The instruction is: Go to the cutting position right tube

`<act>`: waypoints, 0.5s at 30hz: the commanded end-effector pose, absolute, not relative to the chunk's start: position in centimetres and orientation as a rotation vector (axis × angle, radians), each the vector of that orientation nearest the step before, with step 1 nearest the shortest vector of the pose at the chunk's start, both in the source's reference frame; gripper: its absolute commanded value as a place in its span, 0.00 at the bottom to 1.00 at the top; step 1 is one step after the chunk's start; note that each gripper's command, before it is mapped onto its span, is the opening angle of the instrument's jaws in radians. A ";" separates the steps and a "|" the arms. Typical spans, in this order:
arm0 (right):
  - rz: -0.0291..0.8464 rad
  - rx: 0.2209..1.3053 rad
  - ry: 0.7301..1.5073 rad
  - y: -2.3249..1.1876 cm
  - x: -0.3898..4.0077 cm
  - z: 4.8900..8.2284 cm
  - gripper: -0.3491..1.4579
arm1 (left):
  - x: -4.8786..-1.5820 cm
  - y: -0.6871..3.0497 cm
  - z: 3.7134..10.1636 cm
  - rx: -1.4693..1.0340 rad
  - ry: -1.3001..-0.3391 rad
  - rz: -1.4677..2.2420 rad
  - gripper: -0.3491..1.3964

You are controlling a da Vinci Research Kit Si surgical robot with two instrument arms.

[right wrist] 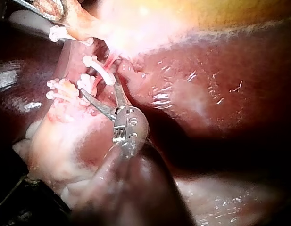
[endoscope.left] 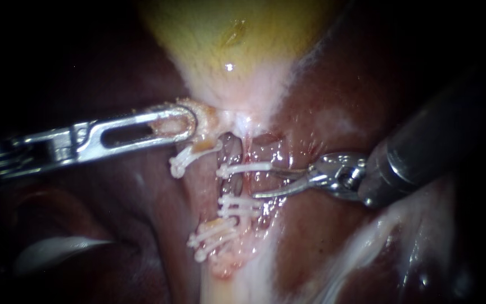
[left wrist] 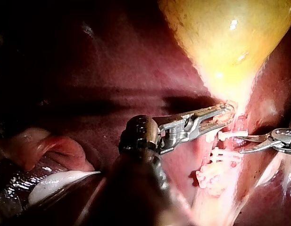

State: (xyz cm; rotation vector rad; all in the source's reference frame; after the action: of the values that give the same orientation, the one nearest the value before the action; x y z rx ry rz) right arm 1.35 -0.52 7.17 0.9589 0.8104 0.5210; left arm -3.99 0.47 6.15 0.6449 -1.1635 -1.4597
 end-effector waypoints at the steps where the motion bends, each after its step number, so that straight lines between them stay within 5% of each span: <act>1: 0.523 0.961 0.808 -0.53 1.37 7.20 0.97 | -3.99 0.47 6.15 0.645 -1.164 -1.460 0.00; 15: 0.494 1.002 0.917 -0.52 1.66 7.36 0.97 | -3.98 0.46 6.16 0.645 -1.164 -1.459 0.00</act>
State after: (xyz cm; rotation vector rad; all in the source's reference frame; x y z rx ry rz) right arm 1.67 -0.52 7.36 1.0068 0.9249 0.4922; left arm -3.98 0.46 6.16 0.6445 -1.1631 -1.4593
